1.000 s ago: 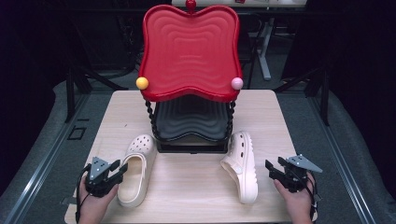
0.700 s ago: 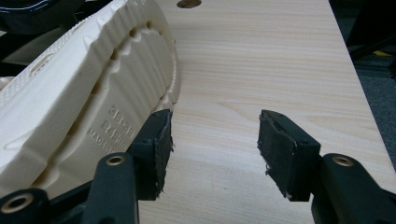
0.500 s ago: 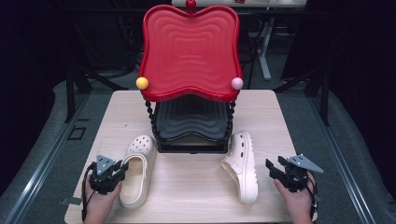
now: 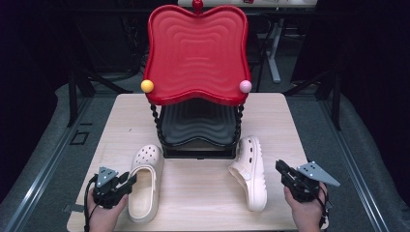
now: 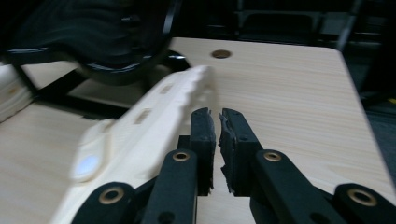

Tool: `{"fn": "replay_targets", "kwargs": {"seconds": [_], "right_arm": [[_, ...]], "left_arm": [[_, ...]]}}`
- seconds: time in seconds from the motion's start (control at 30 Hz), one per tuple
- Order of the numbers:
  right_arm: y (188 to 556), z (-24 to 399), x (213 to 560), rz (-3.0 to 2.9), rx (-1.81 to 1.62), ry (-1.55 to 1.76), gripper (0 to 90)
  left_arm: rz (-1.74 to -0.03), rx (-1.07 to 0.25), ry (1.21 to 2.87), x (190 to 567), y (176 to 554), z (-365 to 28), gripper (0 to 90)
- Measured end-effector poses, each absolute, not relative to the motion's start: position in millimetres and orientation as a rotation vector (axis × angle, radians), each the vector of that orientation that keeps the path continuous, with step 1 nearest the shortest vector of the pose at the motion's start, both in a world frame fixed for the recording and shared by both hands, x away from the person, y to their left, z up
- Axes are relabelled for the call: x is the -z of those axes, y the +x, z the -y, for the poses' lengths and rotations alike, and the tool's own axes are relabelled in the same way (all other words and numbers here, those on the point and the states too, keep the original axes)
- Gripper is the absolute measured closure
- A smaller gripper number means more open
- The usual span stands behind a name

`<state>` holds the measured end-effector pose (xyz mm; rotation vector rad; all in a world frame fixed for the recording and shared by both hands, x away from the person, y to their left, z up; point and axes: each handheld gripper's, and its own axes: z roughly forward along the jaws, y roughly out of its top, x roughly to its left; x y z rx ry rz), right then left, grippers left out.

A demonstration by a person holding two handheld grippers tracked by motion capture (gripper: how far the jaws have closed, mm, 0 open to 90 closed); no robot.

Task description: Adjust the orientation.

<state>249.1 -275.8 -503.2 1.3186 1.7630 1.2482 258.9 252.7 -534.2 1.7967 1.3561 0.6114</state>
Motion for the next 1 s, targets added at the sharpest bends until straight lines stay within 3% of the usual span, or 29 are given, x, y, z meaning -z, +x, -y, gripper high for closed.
{"fn": "replay_targets", "kwargs": {"seconds": [0.2, 0.4, 1.0], "right_arm": [[252.9, 240.8, 503.1, -1.89, -1.257, 1.224, 84.8], [262.6, 218.9, 509.5, -1.978, -1.156, 1.138, 86.9], [260.8, 249.4, 511.4, -1.91, -1.161, 1.271, 90.0]], "left_arm": [[-1.276, -0.658, 1.799, 536.8, 260.7, -255.9, 52.7], [-1.229, -0.665, 1.797, 539.7, 264.1, -256.2, 49.0], [-1.234, -0.677, 1.784, 536.5, 259.4, -260.2, 47.8]]}}
